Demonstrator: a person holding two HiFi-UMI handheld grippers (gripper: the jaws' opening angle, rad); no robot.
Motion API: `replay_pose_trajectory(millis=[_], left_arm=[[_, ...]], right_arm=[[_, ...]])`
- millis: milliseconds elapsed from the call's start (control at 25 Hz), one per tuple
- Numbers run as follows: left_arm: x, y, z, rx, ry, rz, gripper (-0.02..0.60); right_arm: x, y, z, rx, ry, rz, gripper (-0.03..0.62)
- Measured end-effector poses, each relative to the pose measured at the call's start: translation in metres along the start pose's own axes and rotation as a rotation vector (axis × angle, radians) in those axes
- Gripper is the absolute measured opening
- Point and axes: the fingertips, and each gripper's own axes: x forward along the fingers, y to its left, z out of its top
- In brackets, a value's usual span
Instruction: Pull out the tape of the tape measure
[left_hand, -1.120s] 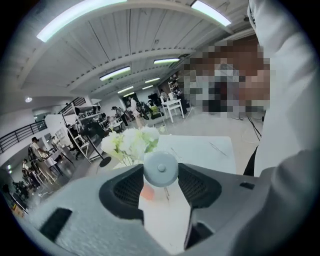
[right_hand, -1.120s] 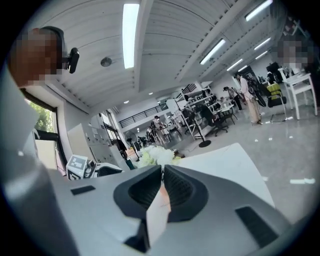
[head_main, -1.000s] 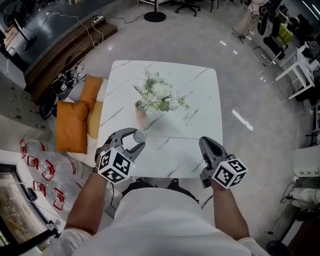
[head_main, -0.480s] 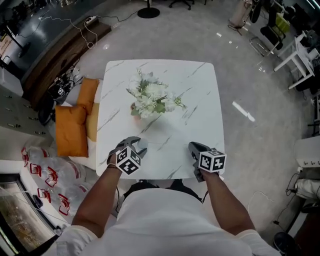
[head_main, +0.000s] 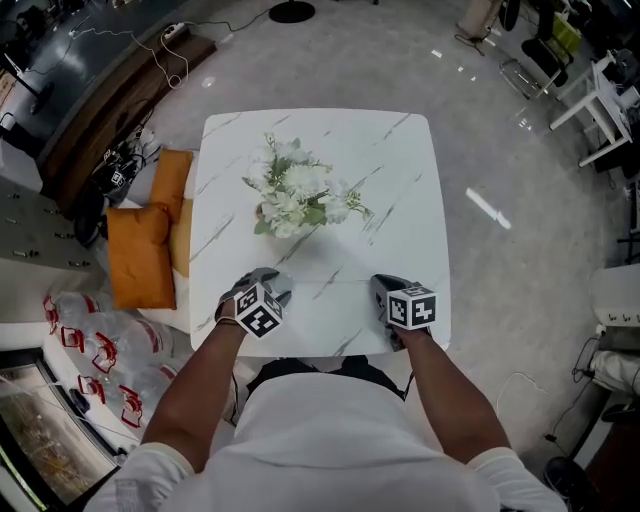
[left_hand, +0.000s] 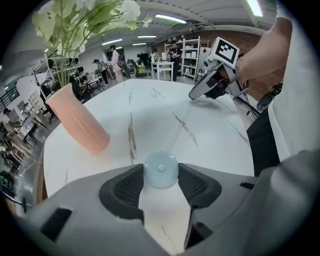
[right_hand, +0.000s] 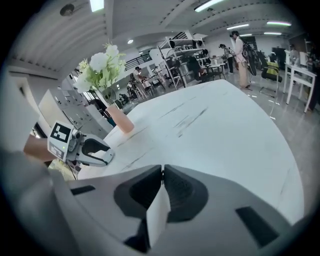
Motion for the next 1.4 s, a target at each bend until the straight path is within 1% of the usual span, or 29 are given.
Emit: replay_pose_trajectory(millis=[200, 640, 760, 800, 880, 920, 1040, 1160, 1320, 1400], left_arm=[[0.001, 0.0, -0.004, -0.042, -0.002, -0.017, 0.224], [0.002, 0.0, -0.009, -0.059, 0.001, -0.038, 0.225], [0.0, -0.002, -0.012, -0.071, 0.012, -0.052, 0.243], [-0.001, -0.002, -0.012, -0.08, 0.013, -0.06, 0.255], [-0.007, -0.003, -0.012, -0.1, 0.002, -0.066, 0.266], [-0.011, -0.002, -0.011, -0.108, -0.009, -0.061, 0.267], [-0.027, 0.001, -0.009, -0.134, -0.047, -0.028, 0.265], [-0.048, 0.002, -0.002, -0.166, -0.103, 0.012, 0.256], [-0.084, -0.002, 0.022, -0.209, -0.231, 0.047, 0.219], [-0.102, -0.007, 0.034, -0.209, -0.289, 0.07, 0.204]], right_arm=[[0.008, 0.001, -0.006, -0.02, 0.034, -0.002, 0.025], [0.015, -0.001, -0.013, -0.066, 0.079, -0.02, 0.028], [0.013, -0.002, -0.013, -0.064, 0.078, -0.022, 0.033], [0.013, -0.002, -0.013, -0.065, 0.077, -0.02, 0.042], [0.01, -0.003, -0.012, -0.072, 0.076, -0.023, 0.107], [0.008, -0.003, -0.012, -0.08, 0.074, -0.029, 0.117], [-0.002, -0.003, -0.005, -0.105, 0.048, -0.045, 0.114], [-0.018, 0.004, 0.006, -0.144, 0.012, -0.048, 0.107], [-0.047, 0.033, 0.028, -0.206, -0.073, -0.015, 0.082], [-0.065, 0.051, 0.037, -0.213, -0.124, 0.007, 0.075]])
